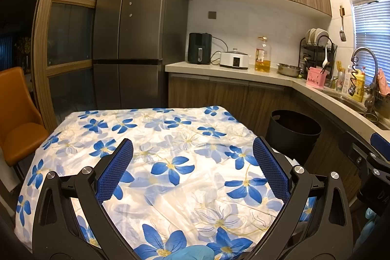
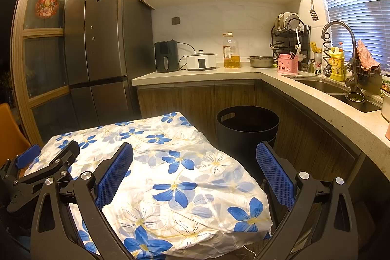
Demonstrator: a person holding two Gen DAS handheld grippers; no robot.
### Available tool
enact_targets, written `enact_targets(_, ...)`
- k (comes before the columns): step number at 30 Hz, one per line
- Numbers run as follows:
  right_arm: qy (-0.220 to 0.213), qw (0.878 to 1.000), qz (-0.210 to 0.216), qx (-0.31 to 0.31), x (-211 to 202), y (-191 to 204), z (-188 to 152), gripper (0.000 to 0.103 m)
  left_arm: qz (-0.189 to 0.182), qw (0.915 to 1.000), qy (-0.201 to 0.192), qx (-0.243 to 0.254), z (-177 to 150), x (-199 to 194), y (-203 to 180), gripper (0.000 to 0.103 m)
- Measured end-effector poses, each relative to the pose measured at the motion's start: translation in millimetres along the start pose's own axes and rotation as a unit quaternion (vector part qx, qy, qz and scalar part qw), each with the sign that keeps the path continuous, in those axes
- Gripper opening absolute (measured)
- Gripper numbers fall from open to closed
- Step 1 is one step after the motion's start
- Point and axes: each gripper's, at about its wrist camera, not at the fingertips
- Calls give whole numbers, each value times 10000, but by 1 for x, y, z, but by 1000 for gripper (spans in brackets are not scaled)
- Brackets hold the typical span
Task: Collect trash
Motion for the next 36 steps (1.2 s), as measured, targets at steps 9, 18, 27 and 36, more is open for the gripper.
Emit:
enact_targets(9,-16,10000,-15,19,1,-1,0,97,19,10000,0,46,4,0,-3,97)
enact_targets(18,-25,10000,-46,53,1,-1,-1,97,-55,9999,22,148,-1,2,-7,75)
enact_targets(27,-40,9999,-71,97,0,-3,-2,97,28,9998,46,176,-4,2,-9,76)
enact_targets(36,-88,9998,-99,161,-2,-7,-1,97,173,9998,122,-33,-5,3,-2,95)
Point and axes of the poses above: each gripper's, at about its wrist camera, not at the fingertips, and x roughly the way its jaws point, y to its left, z to its top, and after that the axes turned 12 degrees about x, right-handed
